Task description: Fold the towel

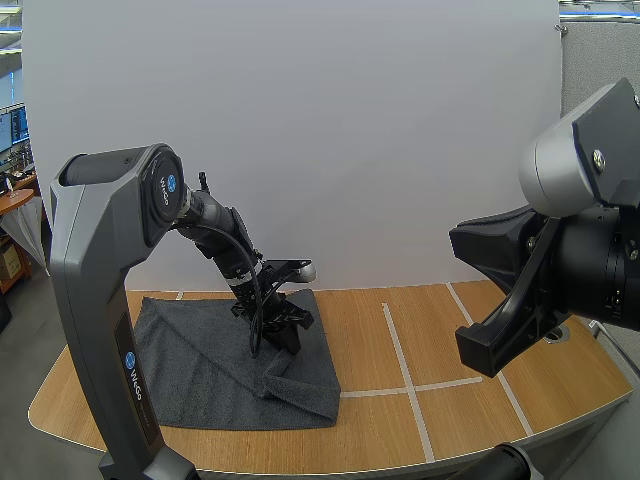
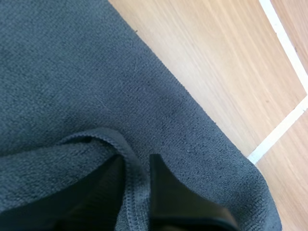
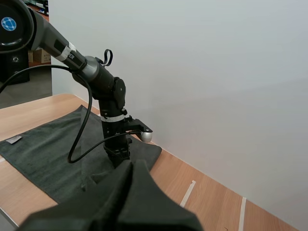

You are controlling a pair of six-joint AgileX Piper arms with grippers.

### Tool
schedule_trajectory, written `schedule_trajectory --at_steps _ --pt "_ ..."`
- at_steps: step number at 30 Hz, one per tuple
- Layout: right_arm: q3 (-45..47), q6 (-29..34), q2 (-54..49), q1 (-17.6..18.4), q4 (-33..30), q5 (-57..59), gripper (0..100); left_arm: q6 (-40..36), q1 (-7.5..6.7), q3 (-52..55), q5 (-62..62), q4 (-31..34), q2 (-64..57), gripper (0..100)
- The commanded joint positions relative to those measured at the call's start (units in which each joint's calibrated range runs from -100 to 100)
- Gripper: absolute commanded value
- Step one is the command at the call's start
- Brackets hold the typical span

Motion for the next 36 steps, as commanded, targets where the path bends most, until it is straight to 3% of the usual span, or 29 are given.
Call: schedule_trajectory --at_steps 1,3,28,32,36 --pt "0.07 0.07 -0.49 0.07 -0.76 0.0 0 0.38 -0.2 0.02 1.33 -0.98 -0.17 8" --pt "0.07 0.07 -0.49 0.07 -0.76 0.0 0 0.38 -0.2 0.02 1.54 -0.98 -0.17 0" --pt "0.07 -0.03 -0.49 0.07 -0.75 0.0 0 -1.91 0.09 2.11 13.62 3.82 -12.09 0" --pt "0.07 -0.21 -0.49 0.07 -0.75 0.0 0 -1.81 1.95 5.1 13.62 5.15 -13.74 0" --pt "0.07 -0.22 -0.49 0.07 -0.22 0.0 0 -0.48 5.07 8.1 13.62 6.07 -15.87 0"
